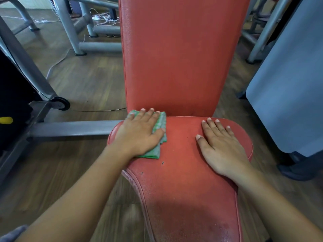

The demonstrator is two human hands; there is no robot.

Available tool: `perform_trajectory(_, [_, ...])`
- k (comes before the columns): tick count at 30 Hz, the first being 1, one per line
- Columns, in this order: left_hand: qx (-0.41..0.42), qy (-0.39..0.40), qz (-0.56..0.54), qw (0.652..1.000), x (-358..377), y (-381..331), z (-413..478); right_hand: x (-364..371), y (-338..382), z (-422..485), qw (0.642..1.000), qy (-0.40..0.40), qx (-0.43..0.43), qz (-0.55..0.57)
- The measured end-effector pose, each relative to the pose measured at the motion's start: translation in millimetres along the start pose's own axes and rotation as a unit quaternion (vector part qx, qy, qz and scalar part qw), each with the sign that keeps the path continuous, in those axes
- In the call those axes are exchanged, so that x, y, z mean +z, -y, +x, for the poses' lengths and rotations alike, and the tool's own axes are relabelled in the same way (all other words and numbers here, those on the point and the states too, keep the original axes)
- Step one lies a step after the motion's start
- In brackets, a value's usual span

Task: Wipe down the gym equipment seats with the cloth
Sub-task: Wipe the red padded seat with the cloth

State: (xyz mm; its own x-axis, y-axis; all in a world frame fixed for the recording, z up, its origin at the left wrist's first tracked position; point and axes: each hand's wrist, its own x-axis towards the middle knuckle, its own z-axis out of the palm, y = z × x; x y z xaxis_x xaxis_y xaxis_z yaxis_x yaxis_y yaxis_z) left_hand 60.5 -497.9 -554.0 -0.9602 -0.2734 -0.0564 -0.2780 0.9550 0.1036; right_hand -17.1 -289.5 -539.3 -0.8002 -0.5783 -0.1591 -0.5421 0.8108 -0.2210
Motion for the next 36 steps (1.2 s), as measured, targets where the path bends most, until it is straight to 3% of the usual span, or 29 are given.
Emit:
perform_trajectory(4, [0.11,-0.008,-0.015,0.994,5,-5,-32,0,0,0,1.0,0.0,0.004,-0.003])
perform_trajectory(8, [0.046,0.005,-0.029,0.999,-2,29,-34,0,0,0,1.0,0.002,0.002,-0.001])
perform_trajectory(11, [0.003,0.012,-0.012,1.0,-3,12,-6,-1,0,0,1.0,0.002,0.001,-0.003])
perform_trajectory(16, [0.12,0.012,-0.019,0.993,2,-10,-33,-1,1,0,1.0,0.001,0.003,-0.005])
perform_trajectory(22, [0.024,0.028,-0.012,0.999,-4,6,-6,-1,-1,-1,1.0,0.004,0.002,-0.001])
perform_trajectory(28, [0.122,0.02,-0.035,0.992,1,-10,-37,0,-1,0,1.0,0.0,-0.001,-0.002])
perform_trajectory(33, [0.027,0.031,-0.009,0.999,-5,7,-15,0,-2,0,1.0,-0.013,-0.008,0.019])
perform_trajectory(36, [0.052,0.031,-0.008,0.998,0,-30,6,-3,-1,-3,0.998,-0.042,-0.009,0.056])
